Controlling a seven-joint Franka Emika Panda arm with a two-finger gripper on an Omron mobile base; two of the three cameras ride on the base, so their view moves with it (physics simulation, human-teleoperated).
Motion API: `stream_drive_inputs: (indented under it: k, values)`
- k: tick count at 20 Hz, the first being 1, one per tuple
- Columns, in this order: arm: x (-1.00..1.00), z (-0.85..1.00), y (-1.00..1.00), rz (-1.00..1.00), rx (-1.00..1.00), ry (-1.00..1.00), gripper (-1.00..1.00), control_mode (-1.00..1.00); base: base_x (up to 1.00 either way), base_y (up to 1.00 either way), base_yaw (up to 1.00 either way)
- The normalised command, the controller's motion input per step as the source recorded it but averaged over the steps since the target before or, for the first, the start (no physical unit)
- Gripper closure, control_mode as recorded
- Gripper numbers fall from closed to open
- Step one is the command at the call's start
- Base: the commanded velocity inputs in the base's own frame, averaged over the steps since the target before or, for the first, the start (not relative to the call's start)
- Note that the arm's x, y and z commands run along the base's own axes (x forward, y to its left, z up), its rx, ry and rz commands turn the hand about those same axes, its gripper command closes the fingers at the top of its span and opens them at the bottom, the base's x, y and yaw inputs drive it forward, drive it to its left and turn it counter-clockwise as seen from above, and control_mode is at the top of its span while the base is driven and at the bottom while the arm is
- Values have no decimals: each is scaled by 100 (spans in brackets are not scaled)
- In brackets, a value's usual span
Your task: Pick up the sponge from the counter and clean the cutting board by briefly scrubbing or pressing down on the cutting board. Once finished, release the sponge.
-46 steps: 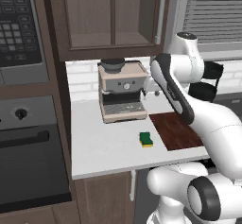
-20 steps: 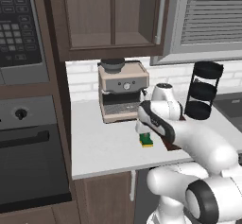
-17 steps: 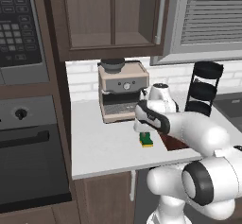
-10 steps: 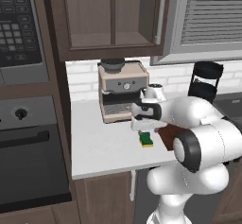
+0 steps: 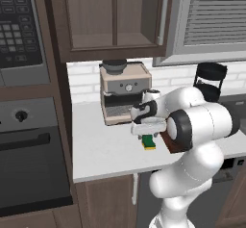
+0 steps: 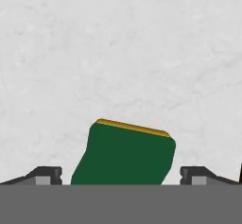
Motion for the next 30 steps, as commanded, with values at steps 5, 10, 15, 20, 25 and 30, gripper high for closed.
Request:
stream_drive_inputs:
  k: [5,10,15,20,25,30]
  values:
    - [3,-32,0,0,0,0,-100,-100,0,0,0]
    - [0,-33,3,0,0,0,100,-100,0,0,0]
    - [0,-34,6,0,0,0,100,-100,0,0,0]
    - [-8,-11,0,-1,0,0,100,-100,0,0,0]
    - [-52,41,-9,0,0,0,100,-100,0,0,0]
    - [-56,35,-34,0,0,-4,100,-100,0,0,0]
